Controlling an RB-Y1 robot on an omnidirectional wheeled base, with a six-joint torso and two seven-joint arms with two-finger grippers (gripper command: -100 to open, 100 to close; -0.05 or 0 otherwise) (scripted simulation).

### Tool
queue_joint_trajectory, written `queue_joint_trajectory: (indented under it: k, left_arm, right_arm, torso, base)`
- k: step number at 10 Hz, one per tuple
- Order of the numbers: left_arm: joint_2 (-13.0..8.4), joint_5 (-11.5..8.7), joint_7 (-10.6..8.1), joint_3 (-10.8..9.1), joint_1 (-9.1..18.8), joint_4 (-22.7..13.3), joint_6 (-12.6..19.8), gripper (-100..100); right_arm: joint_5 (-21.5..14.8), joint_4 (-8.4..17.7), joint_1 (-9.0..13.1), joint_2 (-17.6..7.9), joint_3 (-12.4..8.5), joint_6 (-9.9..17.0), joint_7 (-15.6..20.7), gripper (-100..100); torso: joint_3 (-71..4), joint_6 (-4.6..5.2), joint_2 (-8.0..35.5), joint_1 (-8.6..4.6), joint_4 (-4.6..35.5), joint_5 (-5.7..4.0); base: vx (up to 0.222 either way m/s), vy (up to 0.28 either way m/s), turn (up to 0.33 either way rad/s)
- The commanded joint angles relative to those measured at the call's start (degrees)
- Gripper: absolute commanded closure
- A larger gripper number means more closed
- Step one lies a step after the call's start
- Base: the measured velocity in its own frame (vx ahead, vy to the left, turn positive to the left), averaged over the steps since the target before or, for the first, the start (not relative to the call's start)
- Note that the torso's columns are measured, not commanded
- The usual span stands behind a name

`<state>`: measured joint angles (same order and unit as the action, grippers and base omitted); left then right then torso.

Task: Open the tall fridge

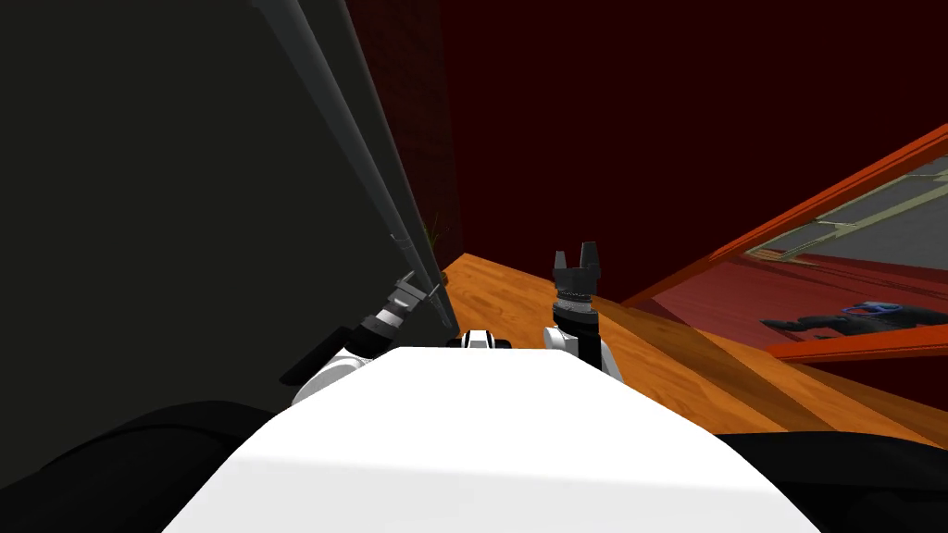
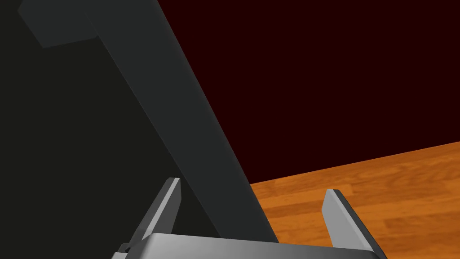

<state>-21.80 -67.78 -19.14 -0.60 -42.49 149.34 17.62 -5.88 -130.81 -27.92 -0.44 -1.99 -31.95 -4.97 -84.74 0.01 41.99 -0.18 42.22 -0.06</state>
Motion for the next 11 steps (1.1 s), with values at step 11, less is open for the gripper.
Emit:
queue_joint_trajectory:
  k: [11]
  left_arm:
    - [-8.5, 1.4, -4.36, 5.93, 5.4, -0.2, -1.4, 100]
  right_arm:
    - [0.0, 0.0, 0.0, 0.0, 0.0, 0.0, 0.0, 0]
  torso:
    - [0.6, 0.26, 0.8, -0.76, 0.2, -0.2]
  base:
    - [-0.201, 0.004, -0.116]
